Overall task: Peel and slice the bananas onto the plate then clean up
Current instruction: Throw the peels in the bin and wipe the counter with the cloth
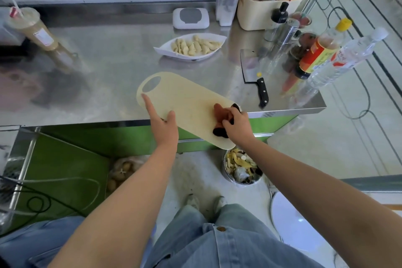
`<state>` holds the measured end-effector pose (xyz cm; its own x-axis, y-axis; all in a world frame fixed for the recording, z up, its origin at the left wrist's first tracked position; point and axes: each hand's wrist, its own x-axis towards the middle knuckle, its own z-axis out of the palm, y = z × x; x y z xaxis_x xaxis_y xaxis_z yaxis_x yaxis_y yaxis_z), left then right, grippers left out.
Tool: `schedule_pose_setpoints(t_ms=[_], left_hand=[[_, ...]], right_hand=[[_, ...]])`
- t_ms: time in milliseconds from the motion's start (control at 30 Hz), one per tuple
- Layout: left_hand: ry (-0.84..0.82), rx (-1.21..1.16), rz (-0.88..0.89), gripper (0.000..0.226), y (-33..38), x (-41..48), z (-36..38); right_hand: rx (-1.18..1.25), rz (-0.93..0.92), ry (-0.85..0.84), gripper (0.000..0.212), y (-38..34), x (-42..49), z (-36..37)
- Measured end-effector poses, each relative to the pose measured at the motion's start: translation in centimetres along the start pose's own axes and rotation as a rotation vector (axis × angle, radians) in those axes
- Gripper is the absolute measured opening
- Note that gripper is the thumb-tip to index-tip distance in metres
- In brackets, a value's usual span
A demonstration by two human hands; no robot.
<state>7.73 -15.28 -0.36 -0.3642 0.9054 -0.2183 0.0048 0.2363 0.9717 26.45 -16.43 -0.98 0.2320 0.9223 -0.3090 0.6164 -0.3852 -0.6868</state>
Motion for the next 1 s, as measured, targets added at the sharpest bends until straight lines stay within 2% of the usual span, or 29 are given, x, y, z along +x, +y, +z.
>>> schedule_pose_setpoints(t_ms=[100, 167, 233, 333, 467, 600, 633, 733, 833, 933, 1000], left_hand=[[-0.096, -0.061, -0.205, 0.071, -1.1, -0.3, 0.4], [-0.123, -0.086, -0.26, 0.071, -1.3, -1.0, 1.0], [-0.105, -0.137, -0.251, 0.074, -1.0, -1.5, 1.8], [-0.132, -0.128, -0.142, 0.075, -0.5, -1.8, 2.8], [-0.099, -0.136, -0.074, 0.073, 0.0, -1.9, 2.4], [-0.088, -0.105, -0.075, 0.07, 0.1, -1.6, 1.2], [-0.103, -0.085, -0.072, 0.07, 0.1, -1.7, 1.0], [-0.119, -0.076, -0.067, 0.069, 0.1, -2.2, 1.4], [-0.099, -0.116, -0.075, 0.065, 0.2, -2.6, 1.9], [-0.005, -0.201, -0.104, 0.06, 0.5, -2.7, 1.6], [0.044, -0.212, -0.107, 0.058, 0.6, -2.7, 1.3]], right_hand=[[0.037, -0.022, -0.035, 0.047, -0.1, 0.2, -0.1], [0.106, -0.105, 0.032, 0.052, -0.5, 0.2, -0.1], [0.149, -0.247, 0.057, 0.054, -1.1, 0.1, 0.1], [0.082, -0.41, -0.036, 0.048, -1.2, 0.1, 0.9], [0.004, -0.3, 0.07, 0.045, 0.9, 0.3, 0.4], [-0.103, 0.045, 0.095, 0.048, 3.6, 0.6, -1.8], [-0.071, 0.057, 0.115, 0.048, 3.5, 0.5, -1.9], [0.074, -0.244, 0.186, 0.05, 0.9, -0.3, -1.1], [0.049, -0.491, 0.081, 0.043, -0.8, -1.0, 0.5], [-0.022, -0.442, 0.145, 0.04, 0.4, -0.9, 0.4], [-0.056, -0.309, 0.201, 0.042, 2.3, -0.7, -0.4]])
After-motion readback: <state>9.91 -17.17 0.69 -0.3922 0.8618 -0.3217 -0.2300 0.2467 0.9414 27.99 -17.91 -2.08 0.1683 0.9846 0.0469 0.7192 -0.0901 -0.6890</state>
